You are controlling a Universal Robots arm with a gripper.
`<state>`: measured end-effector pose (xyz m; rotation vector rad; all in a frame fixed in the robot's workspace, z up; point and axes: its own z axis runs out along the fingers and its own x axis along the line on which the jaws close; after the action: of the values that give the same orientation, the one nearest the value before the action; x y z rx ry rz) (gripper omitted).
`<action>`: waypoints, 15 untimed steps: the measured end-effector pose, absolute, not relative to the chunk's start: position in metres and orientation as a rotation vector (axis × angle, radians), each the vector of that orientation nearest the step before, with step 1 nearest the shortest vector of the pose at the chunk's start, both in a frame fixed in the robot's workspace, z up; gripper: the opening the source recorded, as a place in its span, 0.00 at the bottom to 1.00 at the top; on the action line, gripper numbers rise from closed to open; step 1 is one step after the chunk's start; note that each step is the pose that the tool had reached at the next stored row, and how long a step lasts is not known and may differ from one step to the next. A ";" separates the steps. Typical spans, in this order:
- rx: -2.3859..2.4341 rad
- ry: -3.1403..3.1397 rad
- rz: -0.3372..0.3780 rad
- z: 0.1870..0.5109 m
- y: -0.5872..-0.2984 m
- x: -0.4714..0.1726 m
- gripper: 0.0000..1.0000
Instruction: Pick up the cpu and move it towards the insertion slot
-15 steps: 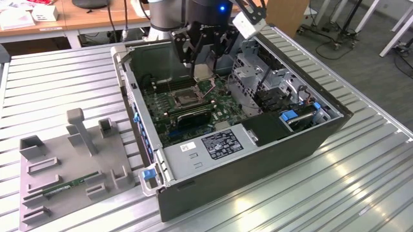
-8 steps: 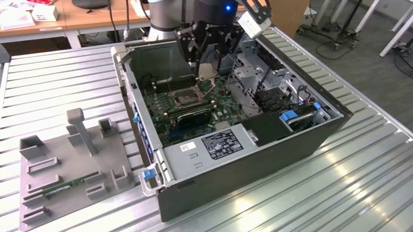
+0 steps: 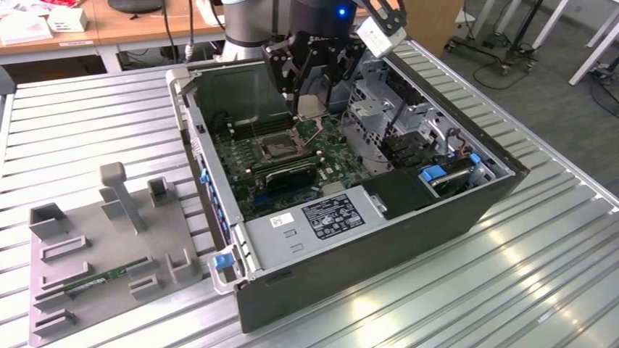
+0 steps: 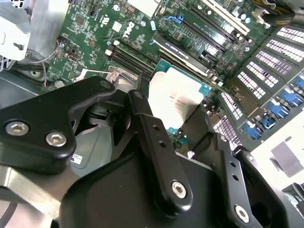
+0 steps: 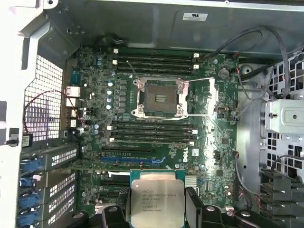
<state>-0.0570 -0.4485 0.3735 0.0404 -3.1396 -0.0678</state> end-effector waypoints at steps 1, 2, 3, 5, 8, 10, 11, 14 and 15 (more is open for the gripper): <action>0.041 -3.140 -0.068 0.373 -0.448 -0.057 0.54; 0.041 -3.139 -0.067 0.373 -0.448 -0.057 0.54; 0.040 -3.140 -0.067 0.373 -0.447 -0.057 0.54; 0.040 -3.139 -0.068 0.372 -0.445 -0.057 0.54; 0.040 -3.140 -0.068 0.369 -0.441 -0.056 0.54; 0.040 -3.140 -0.068 0.368 -0.437 -0.056 0.54; 0.040 -3.140 -0.067 0.367 -0.435 -0.056 0.54; 0.040 -3.140 -0.068 0.365 -0.429 -0.055 0.54; 0.040 -3.140 -0.068 0.364 -0.426 -0.055 0.54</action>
<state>-0.0546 -0.4263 0.3637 0.0405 -3.1396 -0.0678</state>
